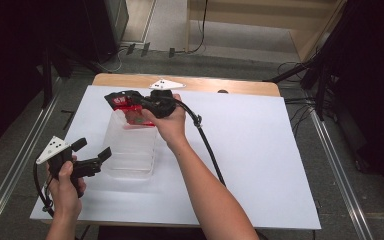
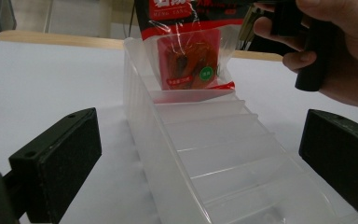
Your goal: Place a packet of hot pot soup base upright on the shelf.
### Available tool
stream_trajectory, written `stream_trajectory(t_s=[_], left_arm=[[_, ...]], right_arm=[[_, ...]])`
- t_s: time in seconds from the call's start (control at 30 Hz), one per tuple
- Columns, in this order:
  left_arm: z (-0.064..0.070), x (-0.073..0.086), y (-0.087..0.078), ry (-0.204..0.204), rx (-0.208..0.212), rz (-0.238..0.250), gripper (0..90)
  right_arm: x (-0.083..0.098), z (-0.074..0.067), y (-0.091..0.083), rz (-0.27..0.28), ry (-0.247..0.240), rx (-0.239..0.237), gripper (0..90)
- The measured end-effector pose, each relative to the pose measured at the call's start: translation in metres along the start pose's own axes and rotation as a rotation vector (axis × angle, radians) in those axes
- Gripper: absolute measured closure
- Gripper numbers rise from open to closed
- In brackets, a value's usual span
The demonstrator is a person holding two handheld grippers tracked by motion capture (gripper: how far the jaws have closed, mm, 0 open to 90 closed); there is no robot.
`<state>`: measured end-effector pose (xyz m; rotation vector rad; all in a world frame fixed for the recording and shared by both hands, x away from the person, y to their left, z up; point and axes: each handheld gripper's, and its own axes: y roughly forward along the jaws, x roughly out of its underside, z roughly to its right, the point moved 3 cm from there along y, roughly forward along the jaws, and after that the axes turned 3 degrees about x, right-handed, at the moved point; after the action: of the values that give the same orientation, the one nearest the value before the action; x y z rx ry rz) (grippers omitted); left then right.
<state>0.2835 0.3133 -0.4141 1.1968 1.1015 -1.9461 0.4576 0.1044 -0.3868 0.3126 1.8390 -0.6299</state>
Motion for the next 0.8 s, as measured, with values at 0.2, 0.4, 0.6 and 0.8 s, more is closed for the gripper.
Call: stream_trajectory(t_s=[0.2, 0.4, 0.6, 0.8], left_arm=[[-0.001, 0.000, 0.000, 0.002, 0.001, -0.002, 0.0], [0.001, 0.000, 0.001, -0.006, 0.006, -0.001, 0.0], [0.003, 0.001, 0.004, 0.002, 0.002, -0.012, 0.0], [0.003, 0.001, 0.004, 0.001, 0.003, -0.010, 0.0]], right_arm=[[0.013, 0.000, 0.003, -0.030, -0.008, 0.001, 90.0], [0.021, 0.006, -0.006, -0.069, 0.008, 0.029, 83.5], [0.017, 0.009, -0.026, -0.060, 0.009, 0.034, 60.0], [0.014, 0.016, -0.052, -0.059, -0.016, 0.062, 50.8]])
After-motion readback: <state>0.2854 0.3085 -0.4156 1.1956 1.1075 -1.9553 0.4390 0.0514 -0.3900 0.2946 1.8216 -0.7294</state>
